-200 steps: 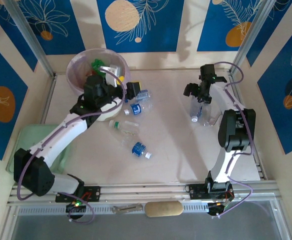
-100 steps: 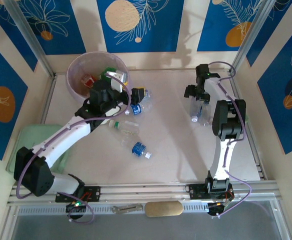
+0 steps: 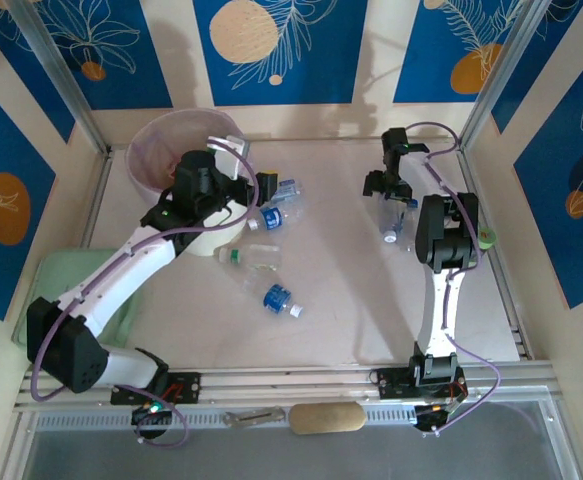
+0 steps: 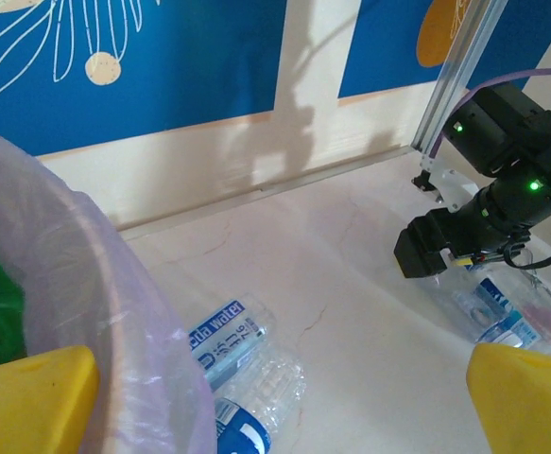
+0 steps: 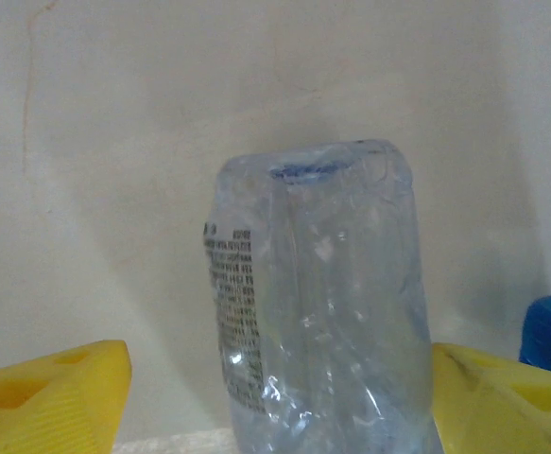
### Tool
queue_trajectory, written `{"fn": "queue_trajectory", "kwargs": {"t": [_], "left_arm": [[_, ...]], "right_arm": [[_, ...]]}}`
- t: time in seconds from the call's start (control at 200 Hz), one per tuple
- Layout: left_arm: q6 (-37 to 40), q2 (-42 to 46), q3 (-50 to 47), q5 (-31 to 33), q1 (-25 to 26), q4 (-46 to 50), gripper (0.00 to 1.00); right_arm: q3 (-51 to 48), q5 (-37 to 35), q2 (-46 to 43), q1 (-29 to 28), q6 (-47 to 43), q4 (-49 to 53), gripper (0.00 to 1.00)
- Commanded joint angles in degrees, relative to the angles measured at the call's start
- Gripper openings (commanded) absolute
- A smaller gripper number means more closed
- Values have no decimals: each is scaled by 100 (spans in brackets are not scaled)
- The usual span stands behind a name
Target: Put the plastic bottles in the bin
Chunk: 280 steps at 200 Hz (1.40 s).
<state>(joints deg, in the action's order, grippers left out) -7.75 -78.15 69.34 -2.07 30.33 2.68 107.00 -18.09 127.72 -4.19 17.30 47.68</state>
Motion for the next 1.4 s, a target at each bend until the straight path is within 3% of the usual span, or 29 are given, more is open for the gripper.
{"fn": "queue_trajectory", "kwargs": {"t": [0.0, 0.18, 0.52, 0.84, 1.13, 1.396], "left_arm": [[143, 172, 229, 30, -49, 301, 100], [237, 244, 275, 153, -138, 393, 100], [450, 388, 445, 183, -211, 470, 100], [329, 370, 584, -741, -203, 537, 100], [-269, 95, 598, -1608, -44, 155, 100], [-673, -233, 603, -1801, 379, -149, 100]], "right_arm": [[193, -63, 190, -65, -78, 257, 82], [260, -55, 288, -75, -103, 270, 79], [199, 236, -6, -89, -36, 30, 54], [-235, 925, -1195, -151, 223, -413, 48], [-1635, 2680, -3039, -379, 1237, -2283, 45], [-2585, 2337, -4076, -1384, 1895, -4222, 43]]}}
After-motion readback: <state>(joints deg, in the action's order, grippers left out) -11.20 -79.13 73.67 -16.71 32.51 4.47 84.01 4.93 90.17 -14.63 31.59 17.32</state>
